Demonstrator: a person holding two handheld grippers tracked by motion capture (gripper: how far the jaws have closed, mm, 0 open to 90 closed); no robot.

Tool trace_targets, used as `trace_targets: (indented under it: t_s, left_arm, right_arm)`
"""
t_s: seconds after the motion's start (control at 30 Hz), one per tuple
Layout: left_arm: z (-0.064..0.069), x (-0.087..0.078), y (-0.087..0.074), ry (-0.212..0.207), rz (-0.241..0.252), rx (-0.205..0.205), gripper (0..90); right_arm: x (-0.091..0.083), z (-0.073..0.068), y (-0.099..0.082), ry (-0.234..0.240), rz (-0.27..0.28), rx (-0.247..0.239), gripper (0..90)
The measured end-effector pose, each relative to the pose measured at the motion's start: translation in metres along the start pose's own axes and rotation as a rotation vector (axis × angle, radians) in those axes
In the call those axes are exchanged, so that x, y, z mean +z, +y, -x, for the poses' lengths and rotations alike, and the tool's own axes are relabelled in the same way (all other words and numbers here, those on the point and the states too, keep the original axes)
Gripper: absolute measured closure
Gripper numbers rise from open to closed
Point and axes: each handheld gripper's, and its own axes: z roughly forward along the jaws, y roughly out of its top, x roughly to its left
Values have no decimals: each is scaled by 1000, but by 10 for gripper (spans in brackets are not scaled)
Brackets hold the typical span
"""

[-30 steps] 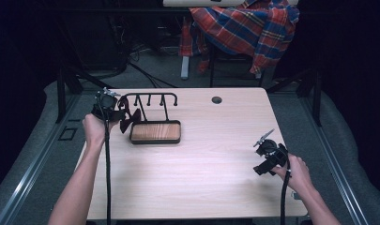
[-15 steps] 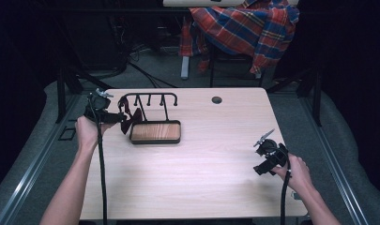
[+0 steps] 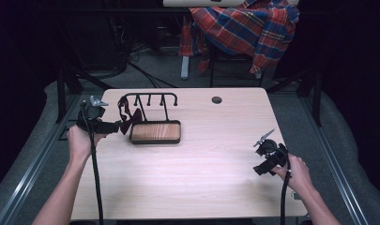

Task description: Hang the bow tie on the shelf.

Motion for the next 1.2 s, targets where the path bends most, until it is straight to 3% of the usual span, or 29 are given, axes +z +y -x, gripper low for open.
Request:
trace_targets:
  t_s: [0.07, 0.17, 0.47, 0.73, 0.93, 1.0, 1.1, 1.13, 1.17, 1.2]
  left_arm:
    - [2, -7, -4, -3, 0, 6, 154]
    - [4, -14, -8, -15, 0, 5, 146]
    - [21, -27, -33, -74, -33, -25, 79]
    - [39, -21, -63, -80, -100, -32, 49]
    - [45, -13, -80, -84, -115, -33, 46]
    - [46, -7, -84, -101, -132, -32, 40]
    - [44, -3, -86, -92, -121, -32, 26]
    - [42, -2, -86, -83, -119, -30, 25]
    - [41, -1, -86, -70, -124, -36, 25]
    - [40, 0, -86, -63, -127, -42, 26]
  right_arm:
    - [0, 0, 0, 2, -3, -2, 135]
    - [-3, 2, 2, -6, -50, -42, 135]
    - [-2, 0, 1, -6, -20, -21, 135]
    - [-2, -1, 1, -10, -22, -30, 135]
    - [-2, -2, 1, -13, -19, -35, 135]
    - [-3, -2, 1, -14, -14, -43, 134]
    - [-7, -1, 2, -36, -32, -67, 134]
    - [-4, -2, 1, -16, -4, -43, 134]
    - [-4, -1, 2, -17, -21, -56, 134]
    - [-2, -3, 1, -9, 4, -30, 134]
